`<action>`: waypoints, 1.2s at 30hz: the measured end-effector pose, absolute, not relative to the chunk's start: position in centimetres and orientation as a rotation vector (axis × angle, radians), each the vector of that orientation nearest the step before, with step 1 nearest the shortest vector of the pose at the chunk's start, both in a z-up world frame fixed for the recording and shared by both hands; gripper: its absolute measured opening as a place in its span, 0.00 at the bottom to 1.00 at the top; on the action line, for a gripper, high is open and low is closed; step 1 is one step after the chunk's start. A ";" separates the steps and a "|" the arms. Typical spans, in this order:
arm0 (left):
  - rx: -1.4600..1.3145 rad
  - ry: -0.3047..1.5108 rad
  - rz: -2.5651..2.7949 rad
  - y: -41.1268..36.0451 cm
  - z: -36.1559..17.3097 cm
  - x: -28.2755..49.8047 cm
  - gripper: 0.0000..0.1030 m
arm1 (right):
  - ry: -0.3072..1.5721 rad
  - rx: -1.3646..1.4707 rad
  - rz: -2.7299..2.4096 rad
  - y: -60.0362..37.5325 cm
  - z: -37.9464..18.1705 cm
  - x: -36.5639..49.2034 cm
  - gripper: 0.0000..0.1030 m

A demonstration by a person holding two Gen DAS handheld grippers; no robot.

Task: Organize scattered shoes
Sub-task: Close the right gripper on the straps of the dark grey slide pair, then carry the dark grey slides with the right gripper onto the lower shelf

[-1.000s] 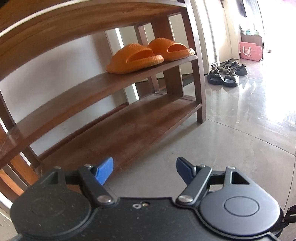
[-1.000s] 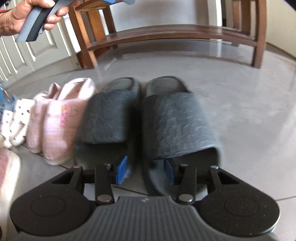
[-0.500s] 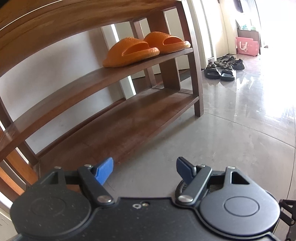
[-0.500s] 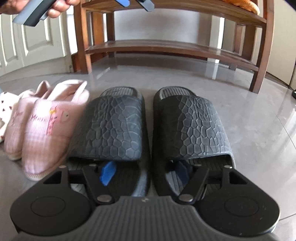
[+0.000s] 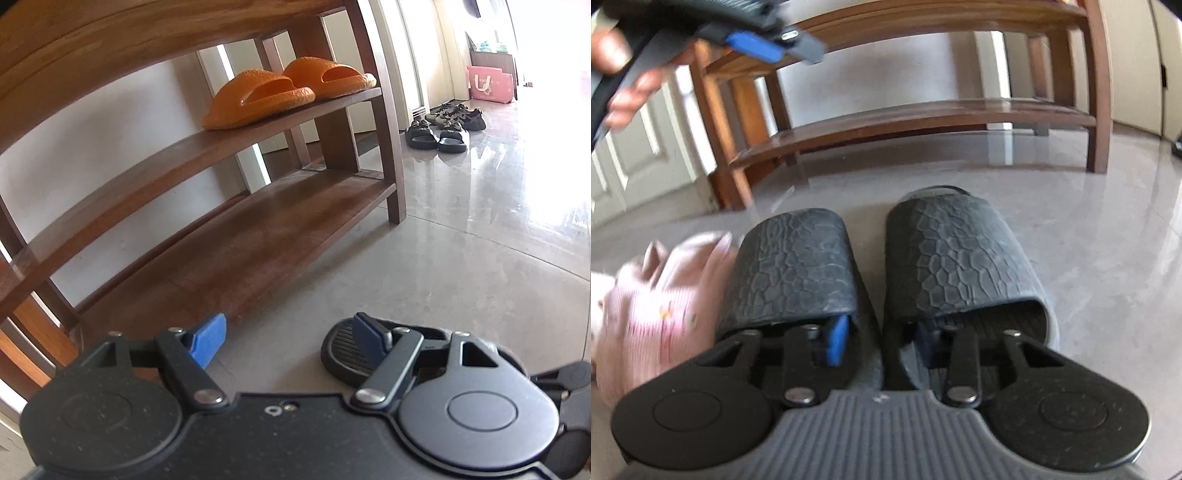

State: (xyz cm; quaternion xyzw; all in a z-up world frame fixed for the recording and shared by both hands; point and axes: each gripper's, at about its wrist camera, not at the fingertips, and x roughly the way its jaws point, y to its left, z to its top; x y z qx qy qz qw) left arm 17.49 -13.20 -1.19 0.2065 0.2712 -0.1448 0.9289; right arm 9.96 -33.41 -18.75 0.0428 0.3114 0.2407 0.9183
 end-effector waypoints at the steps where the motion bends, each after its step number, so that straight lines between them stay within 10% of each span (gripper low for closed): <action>1: 0.426 0.551 -0.294 -13.1 -1.1 17.4 0.73 | 0.625 0.096 0.490 -33.6 -18.4 10.5 0.25; 24: 0.319 0.390 -0.196 -11.8 5.1 19.1 0.73 | 0.364 0.161 0.439 -39.5 -8.7 9.5 0.24; 36: 0.287 0.405 -0.136 -10.0 5.8 18.9 0.74 | 0.306 0.109 0.325 -35.7 -8.3 24.2 0.24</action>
